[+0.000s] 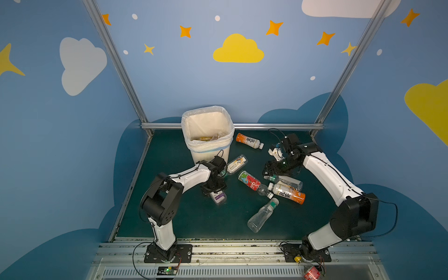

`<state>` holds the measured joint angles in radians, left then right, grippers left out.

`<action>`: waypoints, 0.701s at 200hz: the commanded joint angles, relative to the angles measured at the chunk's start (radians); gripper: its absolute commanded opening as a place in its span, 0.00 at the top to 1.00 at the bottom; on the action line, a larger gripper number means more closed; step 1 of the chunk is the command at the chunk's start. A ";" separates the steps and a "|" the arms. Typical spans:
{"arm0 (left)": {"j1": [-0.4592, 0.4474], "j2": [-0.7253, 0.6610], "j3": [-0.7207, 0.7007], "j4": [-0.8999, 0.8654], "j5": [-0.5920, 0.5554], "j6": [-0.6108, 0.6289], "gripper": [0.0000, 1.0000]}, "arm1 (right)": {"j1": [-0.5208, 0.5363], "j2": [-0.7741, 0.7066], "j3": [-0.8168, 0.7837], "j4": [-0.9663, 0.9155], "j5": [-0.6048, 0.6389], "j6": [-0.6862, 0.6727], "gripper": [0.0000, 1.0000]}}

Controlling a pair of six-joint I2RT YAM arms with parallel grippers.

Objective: Throw the plastic bottles in the bin
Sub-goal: Pick up the plastic bottle from the center of the table.

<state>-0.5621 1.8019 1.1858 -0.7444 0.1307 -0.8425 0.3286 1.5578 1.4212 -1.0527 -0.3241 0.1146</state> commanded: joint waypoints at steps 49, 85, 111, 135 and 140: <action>0.001 0.034 0.017 -0.009 -0.036 0.041 0.30 | -0.008 -0.005 0.001 -0.024 -0.012 0.001 0.15; 0.002 0.023 0.014 -0.021 -0.032 0.061 0.37 | -0.007 -0.008 0.001 -0.030 -0.004 0.008 0.15; 0.002 -0.019 0.007 -0.049 -0.044 0.086 0.37 | -0.008 -0.015 0.000 -0.032 -0.001 0.019 0.15; -0.001 -0.079 -0.010 -0.081 -0.052 0.127 0.37 | -0.007 -0.020 -0.004 -0.027 -0.007 0.034 0.15; -0.002 -0.094 -0.015 -0.089 -0.052 0.137 0.37 | -0.008 -0.020 -0.005 -0.026 -0.008 0.038 0.15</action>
<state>-0.5621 1.7905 1.1873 -0.7685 0.1055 -0.7624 0.3279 1.5578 1.4212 -1.0634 -0.3264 0.1310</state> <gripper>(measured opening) 0.653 0.852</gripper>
